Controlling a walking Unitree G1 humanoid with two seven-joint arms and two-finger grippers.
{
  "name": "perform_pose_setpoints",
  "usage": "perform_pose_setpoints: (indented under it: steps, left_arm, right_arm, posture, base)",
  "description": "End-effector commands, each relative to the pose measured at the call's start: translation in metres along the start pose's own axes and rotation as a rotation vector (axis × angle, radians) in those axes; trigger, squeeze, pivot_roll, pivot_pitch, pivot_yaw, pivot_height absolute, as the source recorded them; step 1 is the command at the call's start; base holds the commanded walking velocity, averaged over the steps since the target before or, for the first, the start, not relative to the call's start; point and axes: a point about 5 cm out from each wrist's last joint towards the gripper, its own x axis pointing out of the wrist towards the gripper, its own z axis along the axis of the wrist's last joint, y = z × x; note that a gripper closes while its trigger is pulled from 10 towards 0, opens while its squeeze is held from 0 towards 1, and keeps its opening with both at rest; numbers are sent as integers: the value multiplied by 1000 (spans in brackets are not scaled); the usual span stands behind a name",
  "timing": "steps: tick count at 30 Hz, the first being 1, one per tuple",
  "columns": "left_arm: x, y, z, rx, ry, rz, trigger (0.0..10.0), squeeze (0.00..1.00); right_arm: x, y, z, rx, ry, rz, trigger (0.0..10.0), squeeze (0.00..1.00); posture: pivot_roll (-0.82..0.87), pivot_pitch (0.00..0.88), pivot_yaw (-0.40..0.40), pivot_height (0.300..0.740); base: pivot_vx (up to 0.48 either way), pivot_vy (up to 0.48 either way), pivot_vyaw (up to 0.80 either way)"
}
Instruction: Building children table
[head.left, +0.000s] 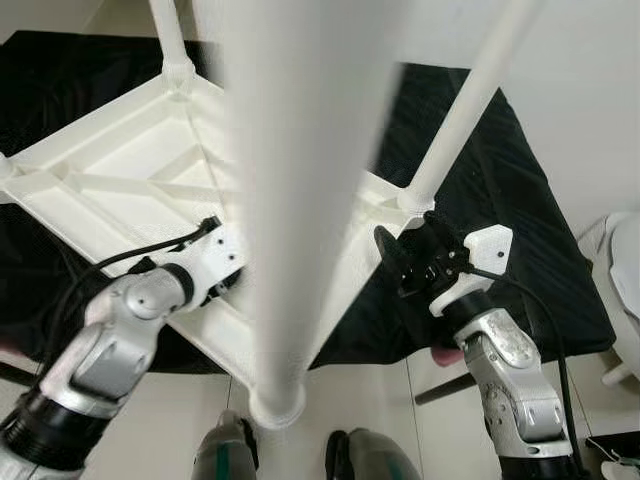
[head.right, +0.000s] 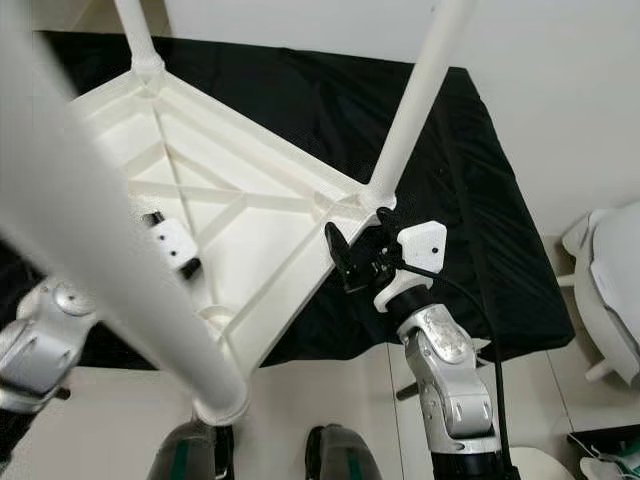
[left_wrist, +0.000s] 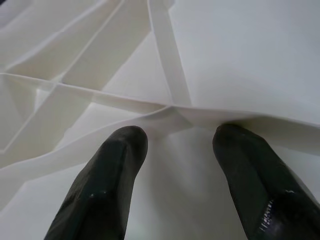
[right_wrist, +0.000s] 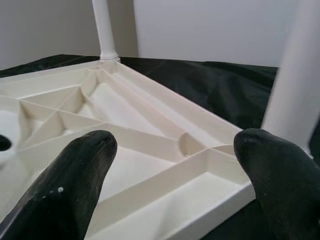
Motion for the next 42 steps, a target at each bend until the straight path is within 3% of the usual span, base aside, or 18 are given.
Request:
perform_pose_setpoints:
  steps: [1,2,5,6,8,13,16,18,21,23,25,26,30,34,35,38,42]
  left_arm:
    - [7,-14,0,-2,4,-48,10000,0]
    - [18,-13,6,-37,2,7,10000,0]
    - [22,-10,8,-48,6,45,10000,0]
    - [32,-3,16,-83,0,138,10000,0]
    - [36,1,19,-103,-1,190,10000,0]
    - [40,18,18,-88,19,342,10000,0]
    - [42,23,20,-83,17,368,10000,0]
    - [42,26,23,-29,0,395,10000,0]
    - [37,28,29,-44,-54,394,10000,0]
    - [30,28,33,-120,-120,334,10000,0]
    - [17,28,39,-246,-247,242,10000,0]
    - [8,27,40,-260,-296,197,10000,0]
    - [3,26,39,-258,-325,152,10000,0]
    - [-11,12,40,-224,-399,-40,10000,0]
    - [-11,12,40,-224,-399,-40,10000,0]
    - [-22,-9,39,-174,-423,-225,10000,0]
    - [-26,-18,34,-125,-409,-310,10000,0]
  right_arm:
    - [-2,-1,1,0,2,-1,10000,0]
    - [-2,1,1,3,1,-5,10000,0]
    - [-2,1,1,7,0,-10,10000,0]
    - [-1,4,0,13,-4,-12,10000,0]
    - [0,6,0,17,-7,-11,10000,0]
    - [1,5,0,19,-11,-20,10000,0]
    - [1,5,0,21,-12,-19,10000,0]
    - [2,6,0,23,-15,-17,10000,0]
    - [2,6,0,23,-16,-19,10000,0]
    - [2,6,0,22,-18,-23,10000,0]
    - [1,6,0,22,-17,-26,10000,0]
    - [2,7,-1,25,-17,-25,10000,0]
    - [2,7,-1,26,-17,-25,10000,0]
    - [5,7,-1,28,-19,-19,10000,0]
    - [5,7,-1,28,-19,-19,10000,0]
    - [4,5,-2,16,-13,-11,10000,0]
    - [1,0,-1,7,-6,-19,10000,0]
  posture:
    - [-74,87,-58,740]
    - [-76,84,-55,740]
    - [-78,78,-52,740]
    - [-83,72,-46,740]
    - [-84,71,-44,740]
    - [-83,67,-40,740]
    - [-84,65,-39,740]
    - [-84,63,-37,740]
    - [-86,62,-33,740]
    - [-87,61,-31,740]
    - [-84,61,-30,740]
    - [-81,62,-30,740]
    - [-73,64,-33,740]
    - [-60,67,-37,740]
    - [-60,67,-37,740]
    - [-53,71,-42,740]
    - [-55,78,-53,740]
  base:
    - [0,0,0]
    - [0,0,0]
    - [0,0,0]
    - [0,0,0]
    - [0,0,0]
    - [0,0,0]
    - [0,0,0]
    - [0,0,0]
    - [0,0,0]
    - [0,0,0]
    - [0,0,0]
    - [0,0,0]
    - [0,0,0]
    - [0,0,0]
    - [0,0,0]
    - [0,0,0]
    - [0,0,0]
